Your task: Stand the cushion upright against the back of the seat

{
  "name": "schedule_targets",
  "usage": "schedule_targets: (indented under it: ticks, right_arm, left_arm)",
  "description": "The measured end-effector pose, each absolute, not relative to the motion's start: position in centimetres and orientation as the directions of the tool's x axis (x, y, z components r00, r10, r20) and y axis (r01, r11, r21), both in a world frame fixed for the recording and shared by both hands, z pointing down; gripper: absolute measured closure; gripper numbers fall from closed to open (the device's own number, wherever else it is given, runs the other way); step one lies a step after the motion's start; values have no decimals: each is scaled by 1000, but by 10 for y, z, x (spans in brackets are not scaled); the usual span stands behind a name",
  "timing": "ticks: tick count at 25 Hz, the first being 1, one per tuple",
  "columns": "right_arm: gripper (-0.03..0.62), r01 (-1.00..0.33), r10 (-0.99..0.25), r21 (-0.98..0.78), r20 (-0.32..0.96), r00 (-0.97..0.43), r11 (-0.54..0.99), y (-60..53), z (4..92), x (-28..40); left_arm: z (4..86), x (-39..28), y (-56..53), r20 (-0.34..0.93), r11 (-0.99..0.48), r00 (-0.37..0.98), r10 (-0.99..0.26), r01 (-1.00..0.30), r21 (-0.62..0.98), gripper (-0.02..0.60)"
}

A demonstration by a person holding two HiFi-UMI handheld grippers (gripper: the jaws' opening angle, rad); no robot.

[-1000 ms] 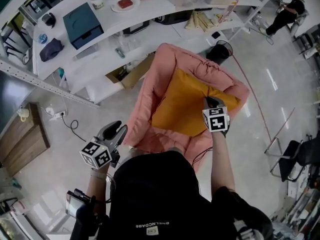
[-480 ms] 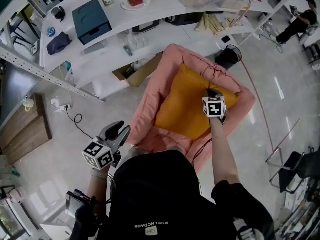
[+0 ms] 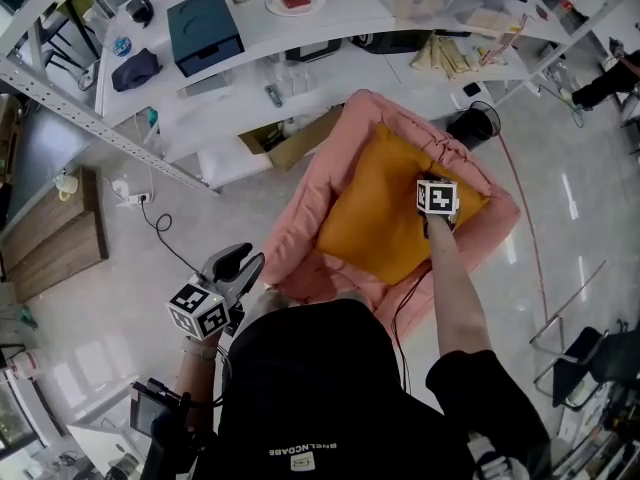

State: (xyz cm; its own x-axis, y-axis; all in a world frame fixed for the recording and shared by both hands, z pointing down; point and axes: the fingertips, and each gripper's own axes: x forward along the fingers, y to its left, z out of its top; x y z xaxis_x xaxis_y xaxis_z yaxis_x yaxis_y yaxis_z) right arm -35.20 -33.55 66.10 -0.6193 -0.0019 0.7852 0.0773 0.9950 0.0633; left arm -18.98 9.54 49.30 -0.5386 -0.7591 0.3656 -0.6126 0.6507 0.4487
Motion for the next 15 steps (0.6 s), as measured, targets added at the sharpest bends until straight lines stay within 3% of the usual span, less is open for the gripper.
schedule_targets:
  ticks: [9,13,15]
  right_arm:
    - [510,69,127,-108,745,-655,992,-332,649,-347]
    - [362,123,232,-207,667,-708,971,-313,624,-324]
    - [361,140,263,-241,622,-737,960,-307,612,-302]
  left_arm:
    - [498,-177,79,365,631,-515,-775,-630,452,432]
    - [498,-177,61,352,593,-478,-805,-663,456,430]
    - [498,-176,49,347,560,-441,-827,-688,461,431]
